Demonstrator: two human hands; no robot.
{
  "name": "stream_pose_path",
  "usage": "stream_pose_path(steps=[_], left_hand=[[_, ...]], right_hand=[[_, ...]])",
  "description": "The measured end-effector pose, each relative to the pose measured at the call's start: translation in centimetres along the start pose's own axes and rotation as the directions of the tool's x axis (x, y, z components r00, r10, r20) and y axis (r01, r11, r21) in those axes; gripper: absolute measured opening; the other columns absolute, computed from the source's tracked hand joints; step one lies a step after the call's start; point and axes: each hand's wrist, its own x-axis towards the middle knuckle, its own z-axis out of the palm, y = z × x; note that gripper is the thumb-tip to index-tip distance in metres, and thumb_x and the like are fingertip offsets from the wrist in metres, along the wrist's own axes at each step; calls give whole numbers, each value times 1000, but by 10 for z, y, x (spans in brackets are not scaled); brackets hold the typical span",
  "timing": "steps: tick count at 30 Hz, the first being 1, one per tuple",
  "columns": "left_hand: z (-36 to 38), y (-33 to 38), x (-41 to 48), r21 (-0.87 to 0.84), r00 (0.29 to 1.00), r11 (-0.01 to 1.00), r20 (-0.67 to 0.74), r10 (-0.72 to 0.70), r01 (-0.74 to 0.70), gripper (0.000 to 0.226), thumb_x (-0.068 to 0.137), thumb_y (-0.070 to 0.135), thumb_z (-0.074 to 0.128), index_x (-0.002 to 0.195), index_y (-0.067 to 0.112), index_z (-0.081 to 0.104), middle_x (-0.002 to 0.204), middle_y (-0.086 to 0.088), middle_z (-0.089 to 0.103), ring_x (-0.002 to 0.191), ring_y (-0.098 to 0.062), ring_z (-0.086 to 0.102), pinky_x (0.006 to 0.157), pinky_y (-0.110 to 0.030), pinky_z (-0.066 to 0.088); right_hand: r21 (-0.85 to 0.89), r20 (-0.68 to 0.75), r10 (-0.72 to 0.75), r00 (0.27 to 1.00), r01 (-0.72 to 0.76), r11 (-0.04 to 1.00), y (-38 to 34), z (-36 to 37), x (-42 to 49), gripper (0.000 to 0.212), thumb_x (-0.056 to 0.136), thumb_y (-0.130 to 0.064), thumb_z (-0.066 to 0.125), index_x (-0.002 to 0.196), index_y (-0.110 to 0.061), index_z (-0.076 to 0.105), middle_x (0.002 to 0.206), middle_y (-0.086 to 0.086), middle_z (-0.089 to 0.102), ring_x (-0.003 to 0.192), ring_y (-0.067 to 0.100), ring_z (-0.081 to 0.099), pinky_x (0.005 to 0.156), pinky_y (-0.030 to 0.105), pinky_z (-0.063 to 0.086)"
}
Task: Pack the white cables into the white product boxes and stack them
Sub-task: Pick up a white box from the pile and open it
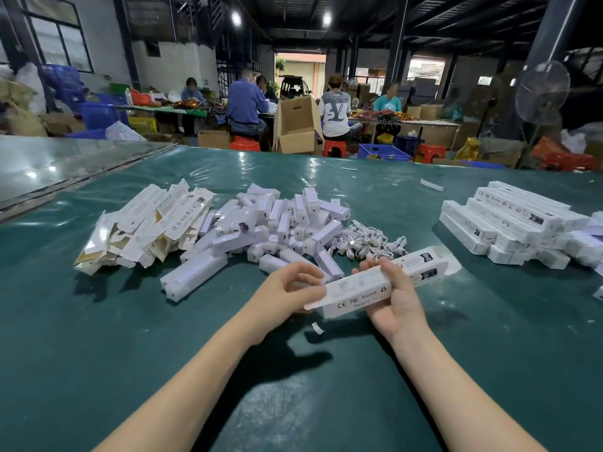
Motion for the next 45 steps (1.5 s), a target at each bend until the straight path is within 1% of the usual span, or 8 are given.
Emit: stream_pose_path(steps=[2,4,10,16,24,32,39,45], left_hand=[[7,-5,-3,511,985,844,39,166,-163,29,68,26,76,89,29,56,88,22,56,79,6,52,71,-8,40],[17,-11,-7,684,943,678,45,329,-269,29,69,28,74,91,30,54,88,23,54,87,0,51,75,-13,37],[10,-5,-1,89,963,995,-263,63,-41,28,68,1,76,70,25,61,85,1,61,57,-9,57,54,-18,50],[4,4,1,-574,983,818,-170,-72,-39,24,80,-9,55,83,13,64,77,-3,71,66,-14,68,58,-24,56],[9,6,2,-604,991,794,-134,-14,-70,4,82,5,53,82,9,53,66,-4,70,51,-9,62,57,-22,55],[16,0,-2,-411,989,912,-140,-49,-13,14,80,-2,62,79,10,55,76,-6,69,57,-16,60,56,-23,54],[10,1,2,-585,959,808,-187,-214,66,22,83,-6,54,79,16,53,72,0,66,52,-8,60,58,-22,55],[2,5,4,-649,917,754,-353,-185,-98,22,83,-12,52,88,8,59,80,-9,67,70,-15,67,68,-22,57]], right_hand=[[-32,14,18,1000,-18,999,3,0,-1,32,90,-11,50,62,-9,64,55,3,65,51,12,65,55,28,56],[-18,28,43,999,-43,999,7,3,-4,22,91,-15,51,72,-6,57,57,6,65,51,15,64,53,29,55],[-124,117,94,989,-79,989,5,5,-8,19,76,-29,59,85,-12,58,69,6,71,61,15,69,52,27,56],[-130,113,147,983,-132,983,6,3,-6,21,82,-29,56,96,-13,58,76,6,73,65,18,71,49,29,55],[32,340,130,931,-149,988,-3,3,-12,55,21,-17,96,71,-13,73,76,7,71,69,17,70,55,27,57],[-99,-37,54,998,-57,993,-1,8,-9,12,75,-26,63,78,-17,55,54,-3,65,43,8,60,30,13,36],[-158,168,100,981,-74,985,2,7,-9,7,74,-14,54,78,-11,59,63,1,66,54,9,63,45,17,50],[-207,364,133,922,-59,977,8,8,-11,24,71,-8,53,94,-9,58,80,9,71,75,19,69,65,27,57]])
